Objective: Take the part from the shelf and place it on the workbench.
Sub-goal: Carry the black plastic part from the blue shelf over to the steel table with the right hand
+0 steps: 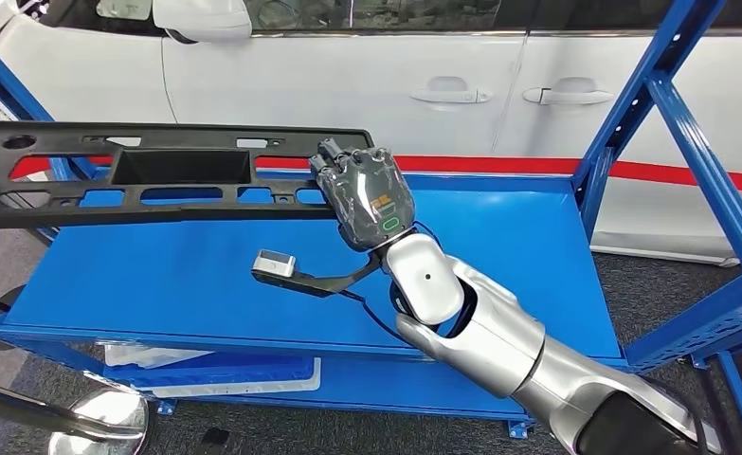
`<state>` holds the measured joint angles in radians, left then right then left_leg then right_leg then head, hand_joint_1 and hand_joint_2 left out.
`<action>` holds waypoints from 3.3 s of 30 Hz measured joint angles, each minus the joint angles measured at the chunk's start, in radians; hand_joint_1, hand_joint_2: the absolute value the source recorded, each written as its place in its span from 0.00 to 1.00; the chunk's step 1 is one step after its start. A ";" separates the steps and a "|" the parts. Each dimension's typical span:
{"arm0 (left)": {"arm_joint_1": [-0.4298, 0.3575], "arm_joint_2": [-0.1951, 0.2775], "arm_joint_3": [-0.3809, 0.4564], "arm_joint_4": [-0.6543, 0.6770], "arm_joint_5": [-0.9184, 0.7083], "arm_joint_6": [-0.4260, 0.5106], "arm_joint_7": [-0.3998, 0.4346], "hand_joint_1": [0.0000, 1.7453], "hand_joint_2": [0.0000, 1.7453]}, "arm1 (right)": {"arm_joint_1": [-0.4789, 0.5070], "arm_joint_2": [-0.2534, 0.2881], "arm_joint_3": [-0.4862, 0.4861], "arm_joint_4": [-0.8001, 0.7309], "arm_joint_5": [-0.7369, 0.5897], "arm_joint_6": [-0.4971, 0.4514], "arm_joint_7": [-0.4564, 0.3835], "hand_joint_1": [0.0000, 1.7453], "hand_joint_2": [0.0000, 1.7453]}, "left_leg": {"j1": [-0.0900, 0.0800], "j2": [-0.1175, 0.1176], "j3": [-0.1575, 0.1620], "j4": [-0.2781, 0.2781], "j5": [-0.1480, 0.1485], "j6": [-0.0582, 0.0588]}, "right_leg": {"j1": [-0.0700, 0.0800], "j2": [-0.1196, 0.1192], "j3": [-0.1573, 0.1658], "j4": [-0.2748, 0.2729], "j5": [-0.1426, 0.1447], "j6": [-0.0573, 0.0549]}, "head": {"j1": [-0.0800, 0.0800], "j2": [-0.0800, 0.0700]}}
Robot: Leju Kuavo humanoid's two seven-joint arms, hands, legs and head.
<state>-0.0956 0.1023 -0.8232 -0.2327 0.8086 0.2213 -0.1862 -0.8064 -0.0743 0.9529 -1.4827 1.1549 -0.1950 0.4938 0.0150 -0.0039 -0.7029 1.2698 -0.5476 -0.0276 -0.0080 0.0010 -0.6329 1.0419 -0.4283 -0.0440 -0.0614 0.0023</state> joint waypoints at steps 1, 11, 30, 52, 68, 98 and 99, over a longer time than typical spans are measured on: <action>-0.001 0.000 0.000 0.000 0.000 0.000 0.000 0.00 1.00 | 0.000 0.000 -0.001 -0.003 -0.002 0.002 0.001 1.00 1.00 | 0.001 0.000 0.051 -0.067 0.026 0.002 | 0.000 0.000 -0.007 0.001 0.006 0.003 | 0.000 0.000; -0.004 -0.001 -0.003 0.000 0.006 0.004 0.005 0.00 1.00 | -0.020 -0.045 -0.041 -0.049 -0.086 0.060 0.047 1.00 1.00 | -0.009 0.006 0.148 -0.302 0.103 0.070 | 0.004 0.002 -0.077 0.136 -0.093 0.050 | 0.006 0.000; -0.004 0.004 -0.008 0.001 0.006 0.017 0.053 0.00 1.00 | -0.005 -0.105 -0.082 -0.082 -0.131 0.052 0.061 1.00 1.00 | -0.006 0.003 -0.033 0.045 -0.027 0.013 | -0.002 0.001 -0.001 0.019 -0.015 0.001 | 0.004 0.000; -0.009 0.010 -0.012 0.001 0.007 0.019 0.056 0.00 1.00 | 0.003 -0.128 -0.103 -0.099 -0.176 0.043 0.065 1.00 1.00 | -0.011 0.008 0.013 -0.231 0.172 0.040 | -0.007 0.005 0.088 0.029 -0.102 0.043 | 0.011 0.000; -0.014 0.019 -0.012 0.001 0.007 0.019 0.052 0.00 1.00 | -0.019 -0.142 -0.108 -0.109 -0.180 0.074 0.074 1.00 1.00 | -0.042 0.006 0.178 -0.265 0.040 0.088 | -0.004 -0.005 -0.049 0.011 0.052 0.016 | 0.004 0.000; -0.015 0.019 -0.013 0.002 0.015 0.019 0.050 0.00 1.00 | -0.050 -0.186 -0.112 -0.137 -0.185 0.095 0.088 1.00 1.00 | -0.021 0.009 0.152 -0.234 0.031 0.062 | -0.014 -0.001 -0.072 0.032 0.049 0.034 | 0.009 0.000; -0.015 0.020 -0.013 0.002 0.018 0.019 0.050 0.00 1.00 | -0.051 -0.187 -0.112 -0.138 -0.185 0.097 0.090 1.00 1.00 | -0.025 0.009 0.148 -0.246 0.050 0.065 | -0.017 -0.002 -0.070 0.019 0.062 0.041 | 0.008 0.000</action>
<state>-0.1105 0.1222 -0.8366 -0.2308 0.8262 0.2402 -0.1359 -0.8569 -0.2613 0.8407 -1.6209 0.9697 -0.0981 0.5834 -0.0099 0.0054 -0.5549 1.0241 -0.4975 0.0372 -0.0253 -0.0007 -0.7029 1.0608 -0.3661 -0.0030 -0.0537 0.0023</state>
